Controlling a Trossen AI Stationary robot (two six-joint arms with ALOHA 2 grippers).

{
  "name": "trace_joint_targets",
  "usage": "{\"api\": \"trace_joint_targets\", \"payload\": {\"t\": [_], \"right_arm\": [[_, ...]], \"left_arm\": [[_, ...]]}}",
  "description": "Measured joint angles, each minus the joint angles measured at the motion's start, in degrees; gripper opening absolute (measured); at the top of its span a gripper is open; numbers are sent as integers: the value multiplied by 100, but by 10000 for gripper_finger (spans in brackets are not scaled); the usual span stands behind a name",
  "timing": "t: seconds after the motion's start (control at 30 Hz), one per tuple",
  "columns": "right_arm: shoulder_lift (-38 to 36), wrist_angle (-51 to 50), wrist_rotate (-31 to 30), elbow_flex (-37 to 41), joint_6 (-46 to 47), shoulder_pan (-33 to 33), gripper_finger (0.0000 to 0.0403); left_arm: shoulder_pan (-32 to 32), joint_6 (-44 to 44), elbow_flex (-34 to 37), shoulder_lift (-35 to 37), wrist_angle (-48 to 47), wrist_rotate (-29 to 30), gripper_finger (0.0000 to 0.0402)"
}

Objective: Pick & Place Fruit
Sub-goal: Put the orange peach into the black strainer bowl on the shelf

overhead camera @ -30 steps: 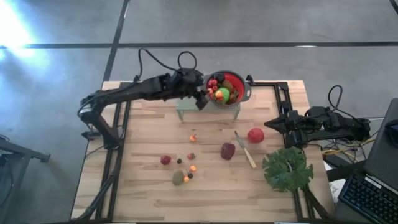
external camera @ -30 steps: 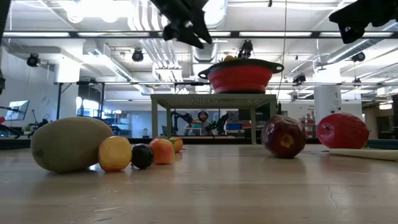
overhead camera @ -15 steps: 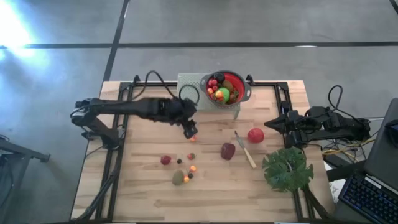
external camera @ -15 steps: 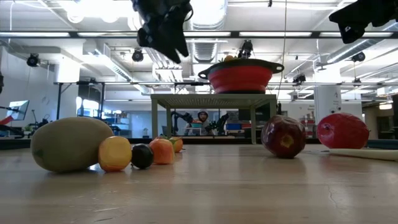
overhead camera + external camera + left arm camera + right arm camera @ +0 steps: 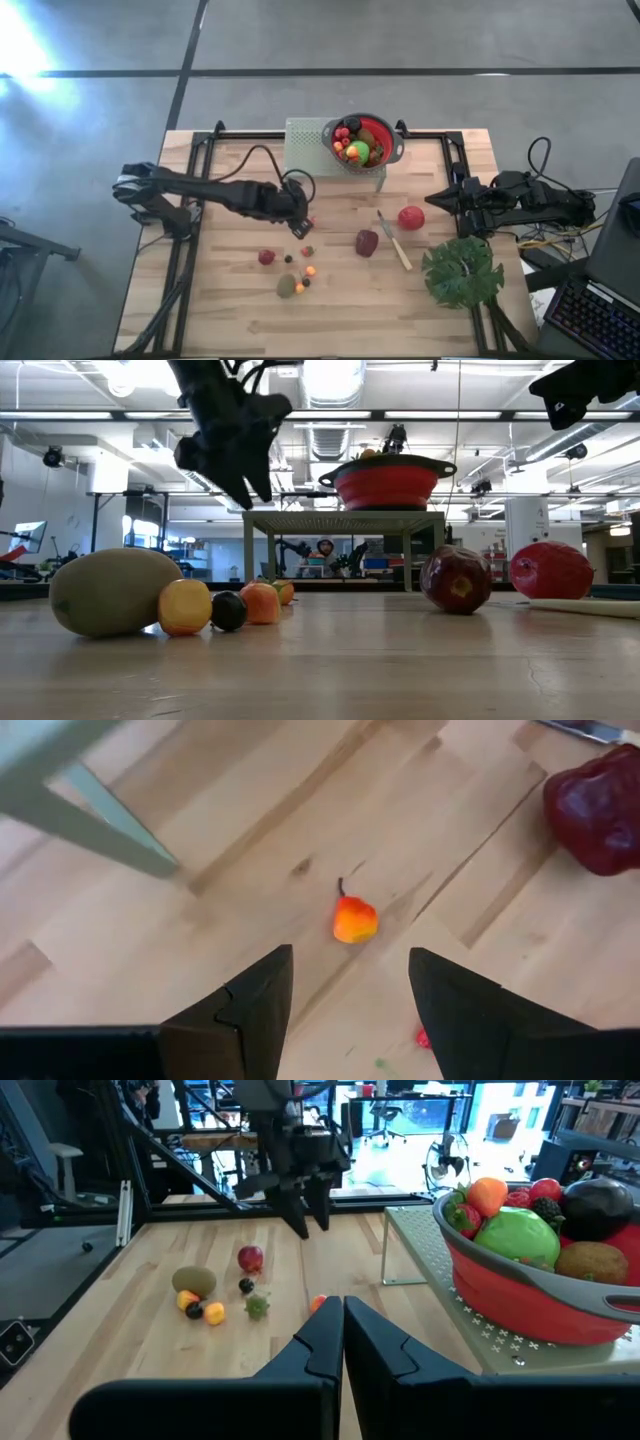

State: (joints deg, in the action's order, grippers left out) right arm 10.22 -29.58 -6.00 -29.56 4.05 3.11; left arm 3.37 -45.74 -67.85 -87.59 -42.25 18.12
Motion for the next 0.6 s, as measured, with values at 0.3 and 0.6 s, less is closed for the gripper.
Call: {"api": "trace_joint_targets", "payload": {"t": [0.3,0.6], "right_arm": [[0,0,0,1,0,0,8],[0,0,0,0,0,0,8]], "left_arm": [[18,-196,702,-2,1033,-9,206],[20,-102,1029,-156,1665,-12,206]]}}
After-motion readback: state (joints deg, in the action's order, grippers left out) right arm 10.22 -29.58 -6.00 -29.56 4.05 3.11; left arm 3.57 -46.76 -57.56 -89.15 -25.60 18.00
